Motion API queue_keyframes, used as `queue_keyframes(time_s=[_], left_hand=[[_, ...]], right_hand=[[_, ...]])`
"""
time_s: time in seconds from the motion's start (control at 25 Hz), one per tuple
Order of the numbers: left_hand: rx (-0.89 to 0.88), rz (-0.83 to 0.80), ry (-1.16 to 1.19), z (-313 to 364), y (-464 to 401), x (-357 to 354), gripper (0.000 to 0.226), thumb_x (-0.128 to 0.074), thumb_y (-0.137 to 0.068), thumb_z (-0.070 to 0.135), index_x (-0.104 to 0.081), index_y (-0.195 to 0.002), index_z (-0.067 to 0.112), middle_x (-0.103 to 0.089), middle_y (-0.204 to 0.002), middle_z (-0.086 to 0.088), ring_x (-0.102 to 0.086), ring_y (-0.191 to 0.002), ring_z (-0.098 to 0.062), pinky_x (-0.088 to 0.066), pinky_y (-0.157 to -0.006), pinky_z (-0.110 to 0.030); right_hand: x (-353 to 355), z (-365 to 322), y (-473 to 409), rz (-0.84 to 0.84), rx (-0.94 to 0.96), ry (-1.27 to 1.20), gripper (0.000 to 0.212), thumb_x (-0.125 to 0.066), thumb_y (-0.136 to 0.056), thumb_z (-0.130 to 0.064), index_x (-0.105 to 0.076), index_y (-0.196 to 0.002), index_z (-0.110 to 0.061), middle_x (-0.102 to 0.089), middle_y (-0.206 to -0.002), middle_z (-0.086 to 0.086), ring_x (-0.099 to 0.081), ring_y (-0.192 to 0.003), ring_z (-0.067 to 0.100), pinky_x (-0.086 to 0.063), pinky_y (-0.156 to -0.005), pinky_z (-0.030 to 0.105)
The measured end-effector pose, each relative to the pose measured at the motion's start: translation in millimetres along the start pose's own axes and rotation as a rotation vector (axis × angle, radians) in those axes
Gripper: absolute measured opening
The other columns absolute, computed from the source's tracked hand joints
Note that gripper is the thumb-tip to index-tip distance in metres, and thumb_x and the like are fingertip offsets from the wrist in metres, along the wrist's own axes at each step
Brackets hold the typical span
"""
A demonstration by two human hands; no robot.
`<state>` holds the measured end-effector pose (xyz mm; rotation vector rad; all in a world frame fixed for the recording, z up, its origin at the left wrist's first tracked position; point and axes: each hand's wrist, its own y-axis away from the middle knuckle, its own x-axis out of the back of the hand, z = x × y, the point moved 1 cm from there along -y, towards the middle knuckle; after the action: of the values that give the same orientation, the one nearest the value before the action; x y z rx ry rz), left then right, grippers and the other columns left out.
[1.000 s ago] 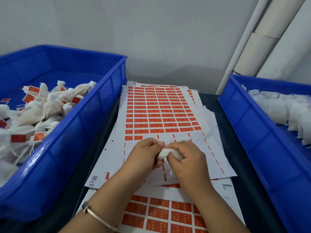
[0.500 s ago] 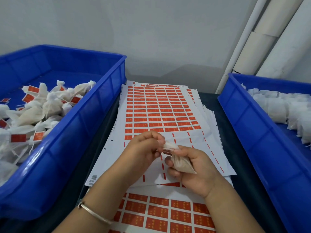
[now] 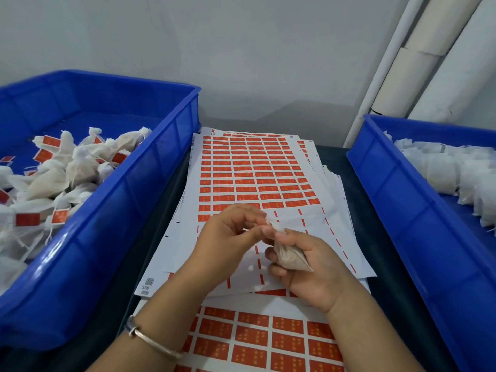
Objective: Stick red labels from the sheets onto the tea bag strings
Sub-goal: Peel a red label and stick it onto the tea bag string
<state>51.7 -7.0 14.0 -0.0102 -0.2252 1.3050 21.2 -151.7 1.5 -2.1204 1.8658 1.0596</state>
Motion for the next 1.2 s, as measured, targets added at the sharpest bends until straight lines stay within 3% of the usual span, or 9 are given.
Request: queue_keyframes(time_s=[0.16, 0.36, 0.48, 0.6, 0.76, 0.88, 1.0, 1.12, 1.2], left_hand=[[0.066, 0.126, -0.048, -5, -4, 3, 0.009, -0.06, -0.087, 0.028, -0.063, -0.079, 0.031, -0.062, -0.098, 0.025, -0.055, -0.095, 0.009, -0.038, -0.069, -0.008], [0.185, 0.444, 0.191, -1, -9, 20, 0.012, -0.06, -0.088, 0.03, -0.066, -0.078, 0.031, -0.067, -0.086, 0.024, -0.061, -0.089, -0.005, -0.044, -0.072, -0.022], [0.157, 0.324, 0.199, 6, -7, 22, 0.012, -0.061, -0.086, 0.029, -0.068, -0.076, 0.028, -0.069, -0.086, 0.017, -0.064, -0.086, -0.004, -0.047, -0.079, -0.026], [0.135, 0.136, 0.127, 14, -2, 18, 0.01, -0.066, -0.08, 0.025, -0.07, -0.071, 0.026, -0.069, -0.089, 0.016, -0.063, -0.089, 0.0, -0.043, -0.079, -0.024], [0.143, 0.061, 0.078, 22, -10, 25, 0.007, -0.065, -0.081, 0.031, -0.07, -0.077, 0.031, -0.07, -0.087, 0.017, -0.065, -0.08, 0.001, -0.047, -0.072, -0.022], [0.279, 0.162, -0.254, 8, -35, 42, 0.017, -0.062, -0.083, 0.044, -0.063, -0.1, 0.041, -0.064, -0.112, 0.021, -0.058, -0.076, 0.002, -0.045, -0.069, -0.017], [0.324, 0.118, -0.687, -28, -45, 44, 0.057, -0.065, -0.08, 0.051, -0.044, -0.132, 0.037, -0.051, -0.134, 0.01, -0.052, -0.086, 0.001, -0.041, -0.061, -0.015], [0.235, 0.053, -0.95, -67, -45, 39, 0.078, -0.055, -0.076, 0.068, -0.031, -0.141, 0.033, -0.036, -0.147, 0.011, -0.044, -0.125, -0.011, -0.044, -0.092, -0.03], [0.203, 0.045, -1.038, -78, -50, 40, 0.082, -0.046, -0.076, 0.074, -0.028, -0.143, 0.031, -0.031, -0.151, 0.009, -0.037, -0.134, -0.016, -0.036, -0.103, -0.037]], right_hand=[[-1, -2, 3, -0.005, -0.007, 0.109, 0.038, -0.061, -0.069, -0.009, -0.061, -0.107, -0.006, -0.057, -0.068, 0.006, -0.052, -0.056, 0.012, -0.04, -0.045, 0.021], [-6, -3, 7, -0.081, -0.023, 0.242, 0.037, -0.054, -0.076, 0.006, -0.074, -0.097, -0.017, -0.067, -0.072, 0.003, -0.059, -0.059, 0.013, -0.049, -0.059, 0.027], [-10, -6, 13, -0.205, 0.036, 0.414, 0.025, -0.06, -0.08, -0.016, -0.074, -0.099, -0.024, -0.068, -0.079, 0.0, -0.064, -0.076, 0.014, -0.052, -0.084, 0.033], [-15, -8, 13, -0.246, 0.125, 0.435, 0.029, -0.05, -0.088, -0.035, -0.075, -0.093, -0.021, -0.071, -0.082, 0.004, -0.066, -0.092, 0.02, -0.049, -0.094, 0.032], [-23, -15, 2, -0.116, 0.234, 0.436, 0.028, -0.049, -0.095, -0.02, -0.076, -0.087, -0.018, -0.061, -0.058, 0.001, -0.063, -0.065, 0.015, -0.052, -0.085, 0.031], [-29, -25, -12, 0.099, 0.222, 0.496, 0.028, -0.051, -0.095, -0.02, -0.077, -0.085, -0.017, -0.052, -0.049, -0.001, -0.051, -0.051, 0.01, -0.05, -0.064, 0.025], [-40, -27, -30, 0.247, 0.111, 0.553, 0.023, -0.051, -0.096, -0.019, -0.072, -0.097, -0.011, -0.05, -0.049, 0.0, -0.045, -0.05, 0.013, -0.043, -0.056, 0.024], [-53, -24, -52, 0.358, -0.079, 0.615, 0.021, -0.058, -0.093, -0.019, -0.068, -0.104, -0.005, -0.051, -0.055, 0.004, -0.042, -0.05, 0.014, -0.039, -0.056, 0.023], [-57, -21, -66, 0.425, -0.183, 0.646, 0.021, -0.062, -0.09, -0.02, -0.066, -0.104, -0.005, -0.053, -0.061, 0.007, -0.044, -0.052, 0.015, -0.043, -0.065, 0.025]])
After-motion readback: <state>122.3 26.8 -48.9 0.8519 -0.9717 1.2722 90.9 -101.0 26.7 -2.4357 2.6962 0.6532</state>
